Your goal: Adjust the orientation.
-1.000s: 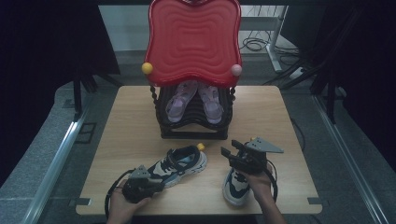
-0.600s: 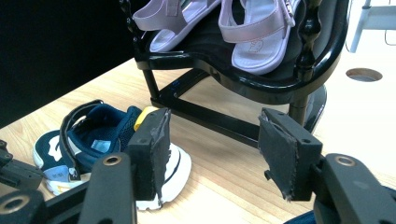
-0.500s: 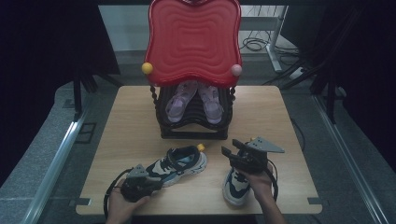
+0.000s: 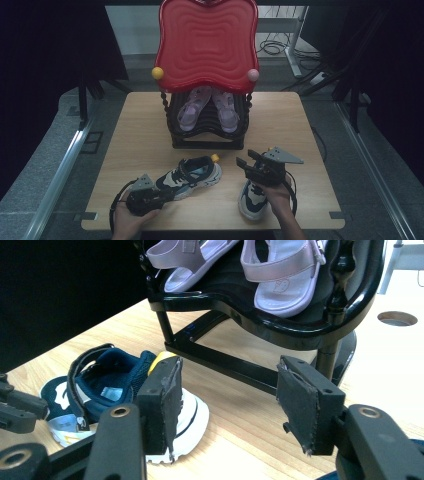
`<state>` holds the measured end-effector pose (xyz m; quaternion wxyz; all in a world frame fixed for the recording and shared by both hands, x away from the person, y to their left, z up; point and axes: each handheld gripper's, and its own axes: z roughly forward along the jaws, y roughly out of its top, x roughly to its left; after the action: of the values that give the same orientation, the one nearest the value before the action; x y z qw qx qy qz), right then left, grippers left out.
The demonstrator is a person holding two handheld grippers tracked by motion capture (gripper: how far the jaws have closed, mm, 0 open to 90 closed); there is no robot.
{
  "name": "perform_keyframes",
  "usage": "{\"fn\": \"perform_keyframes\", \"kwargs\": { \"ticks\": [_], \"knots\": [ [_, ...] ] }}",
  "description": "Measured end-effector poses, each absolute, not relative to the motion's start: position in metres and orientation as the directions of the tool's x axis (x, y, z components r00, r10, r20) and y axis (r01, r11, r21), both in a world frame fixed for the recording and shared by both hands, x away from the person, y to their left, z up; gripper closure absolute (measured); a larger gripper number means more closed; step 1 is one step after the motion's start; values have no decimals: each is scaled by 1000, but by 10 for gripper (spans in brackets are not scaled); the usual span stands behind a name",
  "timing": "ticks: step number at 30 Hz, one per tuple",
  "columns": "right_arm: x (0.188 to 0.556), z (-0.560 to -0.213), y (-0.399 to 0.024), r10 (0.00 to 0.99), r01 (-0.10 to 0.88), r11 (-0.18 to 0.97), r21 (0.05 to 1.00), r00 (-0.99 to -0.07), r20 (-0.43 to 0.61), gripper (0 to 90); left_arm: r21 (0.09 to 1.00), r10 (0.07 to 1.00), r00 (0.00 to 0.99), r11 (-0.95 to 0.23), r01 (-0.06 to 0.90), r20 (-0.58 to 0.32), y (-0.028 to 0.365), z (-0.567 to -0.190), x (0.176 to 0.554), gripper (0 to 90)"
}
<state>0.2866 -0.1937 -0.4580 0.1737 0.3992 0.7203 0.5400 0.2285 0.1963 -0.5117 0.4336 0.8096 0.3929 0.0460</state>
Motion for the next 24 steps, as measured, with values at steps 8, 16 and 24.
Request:
{"fn": "perform_keyframes", "kwargs": {
  "ticks": [8, 16, 24],
  "knots": [
    [286, -457, -193, 759, 382, 101, 919, -627, 177, 440, 744, 675, 686, -305, 594, -271, 199, -511, 229, 664],
    [285, -456, -192, 758, 377, 107, 920, -629, 170, 440, 744, 678, 683, -302, 596, -272, 200, -511, 230, 631],
    [283, -454, -190, 749, 372, 111, 922, -641, 169, 441, 743, 678, 683, -303, 596, -271, 200, -510, 229, 619]
  ]
}}
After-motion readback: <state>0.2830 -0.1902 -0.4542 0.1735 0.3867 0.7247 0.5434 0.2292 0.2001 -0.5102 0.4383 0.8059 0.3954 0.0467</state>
